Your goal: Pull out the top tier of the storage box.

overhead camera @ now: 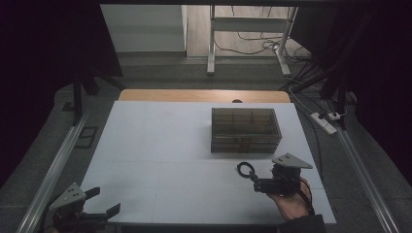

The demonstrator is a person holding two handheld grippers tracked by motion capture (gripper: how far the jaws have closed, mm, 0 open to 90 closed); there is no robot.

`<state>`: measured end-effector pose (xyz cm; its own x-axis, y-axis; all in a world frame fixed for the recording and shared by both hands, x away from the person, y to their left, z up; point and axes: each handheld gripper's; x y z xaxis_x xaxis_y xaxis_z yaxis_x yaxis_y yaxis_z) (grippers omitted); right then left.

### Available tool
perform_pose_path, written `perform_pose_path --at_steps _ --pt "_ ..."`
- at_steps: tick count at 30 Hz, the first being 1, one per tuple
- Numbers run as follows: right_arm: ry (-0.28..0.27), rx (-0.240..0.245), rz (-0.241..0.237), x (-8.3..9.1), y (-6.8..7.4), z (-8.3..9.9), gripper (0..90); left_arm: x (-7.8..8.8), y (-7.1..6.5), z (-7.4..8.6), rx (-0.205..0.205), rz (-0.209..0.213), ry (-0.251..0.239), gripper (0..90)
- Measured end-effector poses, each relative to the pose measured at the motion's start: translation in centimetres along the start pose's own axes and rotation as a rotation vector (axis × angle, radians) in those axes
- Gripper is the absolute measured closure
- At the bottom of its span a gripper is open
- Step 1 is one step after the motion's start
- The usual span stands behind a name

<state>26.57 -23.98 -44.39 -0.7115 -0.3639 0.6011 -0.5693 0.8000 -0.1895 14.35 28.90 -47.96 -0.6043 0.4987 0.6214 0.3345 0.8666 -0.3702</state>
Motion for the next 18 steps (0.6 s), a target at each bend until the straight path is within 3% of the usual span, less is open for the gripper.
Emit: perform_pose_path --at_steps 5,18 --pt "-0.019 -0.014 0.044 -0.5 -0.3 -0.2 0.0 0.0 0.0 0.0 0.002 0.000 0.000 4.1" --pt "-0.048 -0.073 0.079 -1.8 -0.2 -1.3 0.0 0.0 -0.1 -0.1 -0.002 -0.002 0.002 4.0"
Point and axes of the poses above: each handheld gripper's, and its own axes: x roughly backward along the jaws, z roughly out of its underside, y roughly to its left, and after that the axes turned 13 degrees about x, right-handed
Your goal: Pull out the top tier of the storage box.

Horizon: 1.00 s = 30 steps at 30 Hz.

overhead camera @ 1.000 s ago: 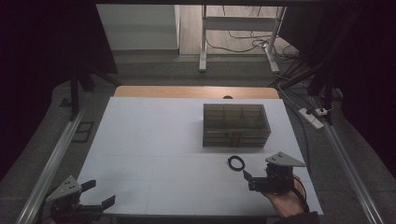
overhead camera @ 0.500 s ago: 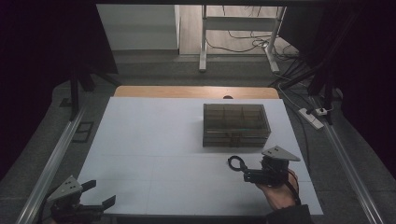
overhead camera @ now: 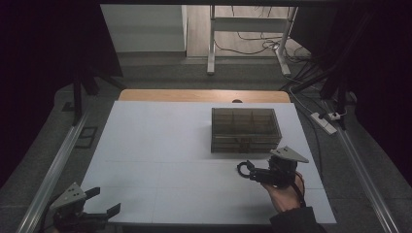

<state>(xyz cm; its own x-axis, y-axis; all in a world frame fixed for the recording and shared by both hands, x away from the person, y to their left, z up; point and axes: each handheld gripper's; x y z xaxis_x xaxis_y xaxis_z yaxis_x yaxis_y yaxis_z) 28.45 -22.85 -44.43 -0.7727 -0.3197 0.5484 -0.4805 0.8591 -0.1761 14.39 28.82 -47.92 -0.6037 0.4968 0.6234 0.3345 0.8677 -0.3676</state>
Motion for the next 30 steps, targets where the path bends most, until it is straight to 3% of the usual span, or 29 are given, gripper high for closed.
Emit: perform_pose_path --at_steps 11,30 --pt "-0.009 -0.007 0.081 -1.9 0.9 -1.3 0.0 0.0 0.1 0.0 0.006 0.000 -0.003 4.0" --pt "0.008 -0.027 0.167 -6.0 2.2 -1.9 3.4 0.0 0.1 0.0 0.009 0.006 -0.003 4.1"
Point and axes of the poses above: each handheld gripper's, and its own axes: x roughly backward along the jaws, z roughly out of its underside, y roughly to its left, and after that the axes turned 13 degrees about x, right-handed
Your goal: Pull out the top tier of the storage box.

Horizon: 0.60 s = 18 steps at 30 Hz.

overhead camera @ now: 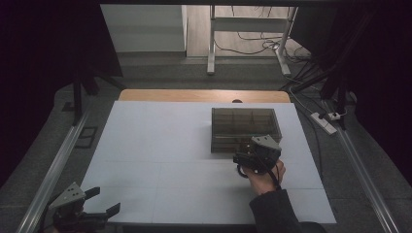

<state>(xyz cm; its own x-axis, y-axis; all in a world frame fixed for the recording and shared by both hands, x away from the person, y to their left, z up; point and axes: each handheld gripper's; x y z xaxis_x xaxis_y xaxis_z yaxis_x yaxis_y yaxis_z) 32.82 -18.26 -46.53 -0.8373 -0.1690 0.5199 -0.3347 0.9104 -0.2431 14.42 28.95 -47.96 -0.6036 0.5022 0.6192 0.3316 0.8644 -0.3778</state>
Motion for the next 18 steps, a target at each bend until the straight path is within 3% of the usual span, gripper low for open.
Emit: perform_pose_path --at_steps 6,8,11,18 --pt "-0.001 -0.009 0.016 -0.6 0.3 0.2 9.1 0.0 0.0 0.0 0.001 0.000 0.000 4.3" --pt "-0.001 -0.014 0.013 -0.8 0.4 0.3 15.1 0.0 0.0 0.0 0.002 0.000 0.000 4.3" --pt "-0.010 -0.028 0.047 -1.0 0.6 0.4 29.0 0.0 0.0 0.0 0.001 -0.001 0.002 4.6" --pt "-0.004 -0.041 0.056 -1.3 0.9 0.3 41.3 0.0 0.0 0.0 0.005 -0.001 0.002 4.7"
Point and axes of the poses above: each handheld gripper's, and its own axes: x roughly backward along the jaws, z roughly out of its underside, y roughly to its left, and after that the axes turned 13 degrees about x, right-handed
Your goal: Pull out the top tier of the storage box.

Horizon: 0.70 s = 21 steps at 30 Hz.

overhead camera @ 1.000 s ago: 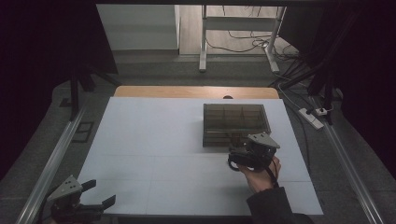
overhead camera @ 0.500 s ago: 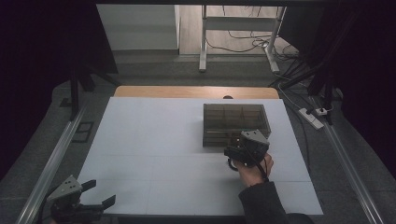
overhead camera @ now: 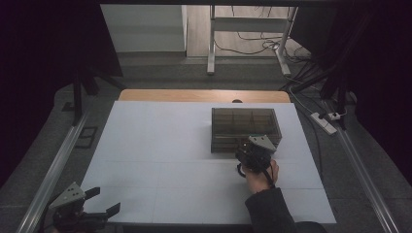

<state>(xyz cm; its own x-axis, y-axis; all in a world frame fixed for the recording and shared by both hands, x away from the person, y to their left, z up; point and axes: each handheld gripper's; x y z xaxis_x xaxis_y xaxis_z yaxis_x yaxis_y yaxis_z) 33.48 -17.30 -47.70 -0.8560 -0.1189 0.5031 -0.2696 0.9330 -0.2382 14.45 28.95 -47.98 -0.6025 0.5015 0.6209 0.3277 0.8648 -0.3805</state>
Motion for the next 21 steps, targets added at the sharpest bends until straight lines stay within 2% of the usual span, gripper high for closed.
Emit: perform_pose_path --at_steps 5,12,14,21 --pt "-0.001 -0.014 0.013 -0.25 0.23 -0.12 48.6 0.00 0.03 0.00 0.002 0.001 0.000 4.9" --pt "-0.006 -0.014 0.019 -0.53 0.46 -0.05 50.6 -0.01 0.02 0.00 0.002 0.000 0.001 5.1" --pt "-0.005 -0.011 0.037 -0.61 0.53 -0.02 55.2 -0.02 0.02 0.00 0.003 0.000 0.002 5.2" --pt "0.000 -0.013 0.031 -0.59 0.43 -0.09 55.7 -0.03 0.01 -0.01 0.002 -0.003 0.003 5.3"
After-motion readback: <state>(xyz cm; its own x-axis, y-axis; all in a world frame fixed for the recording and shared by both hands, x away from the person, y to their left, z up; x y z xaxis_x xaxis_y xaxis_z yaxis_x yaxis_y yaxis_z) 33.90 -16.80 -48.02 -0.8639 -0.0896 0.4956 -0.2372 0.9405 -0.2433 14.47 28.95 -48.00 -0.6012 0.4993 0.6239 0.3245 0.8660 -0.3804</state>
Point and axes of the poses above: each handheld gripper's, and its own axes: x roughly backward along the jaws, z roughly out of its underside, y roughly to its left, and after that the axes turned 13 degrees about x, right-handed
